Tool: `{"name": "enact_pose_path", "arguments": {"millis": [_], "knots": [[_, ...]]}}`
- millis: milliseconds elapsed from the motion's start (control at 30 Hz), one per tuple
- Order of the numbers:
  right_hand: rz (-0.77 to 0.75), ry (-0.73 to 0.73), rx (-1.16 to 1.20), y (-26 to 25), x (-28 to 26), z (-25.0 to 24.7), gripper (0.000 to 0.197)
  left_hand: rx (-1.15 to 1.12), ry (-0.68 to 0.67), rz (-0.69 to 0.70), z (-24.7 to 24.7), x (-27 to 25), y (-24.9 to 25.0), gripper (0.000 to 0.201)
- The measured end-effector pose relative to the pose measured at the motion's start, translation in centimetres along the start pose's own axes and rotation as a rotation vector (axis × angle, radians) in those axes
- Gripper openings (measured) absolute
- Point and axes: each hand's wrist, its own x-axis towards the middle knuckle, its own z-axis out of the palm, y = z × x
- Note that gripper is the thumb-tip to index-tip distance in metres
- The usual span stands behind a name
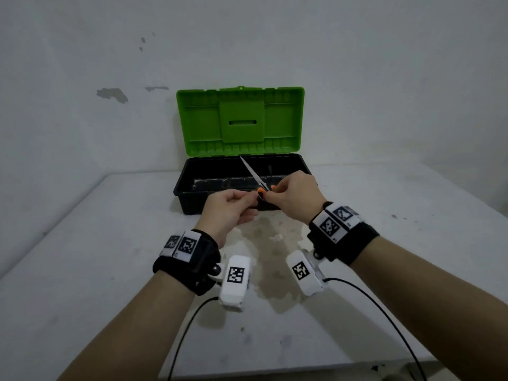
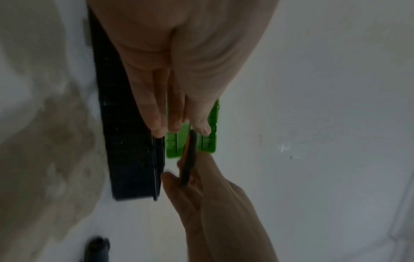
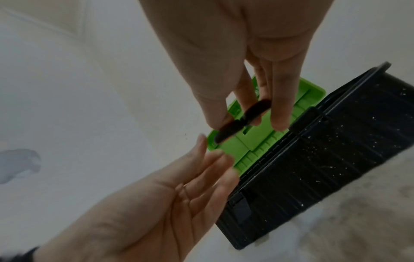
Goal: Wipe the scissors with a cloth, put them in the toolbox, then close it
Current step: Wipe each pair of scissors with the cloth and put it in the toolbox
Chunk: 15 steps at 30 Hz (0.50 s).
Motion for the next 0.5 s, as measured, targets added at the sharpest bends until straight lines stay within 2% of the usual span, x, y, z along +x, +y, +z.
{"name": "enact_pose_path", "arguments": {"millis": [200, 300, 400, 500], "knots": [[0.107, -0.101, -0.008, -2.4, 3.4, 0.5, 0.053, 0.396, 0.234, 0.188, -9.3, 4.1, 1.2, 0.007], [0.149, -0.169, -0.095, -5.6, 7.1, 2.2, 0.057, 0.6, 0.313, 0.163, -13.7, 7.3, 0.7, 0.032], [0.168, -0.256, -0.191, -8.7, 10.7, 4.5, 0.057, 0.591, 0.272, 0.076, -15.4, 9.7, -0.3, 0.049], [0.143, -0.349, -0.255, -10.0, 13.4, 7.4, 0.052, 0.463, 0.23, 0.059, -15.9, 11.1, -1.2, 0.047]]}}
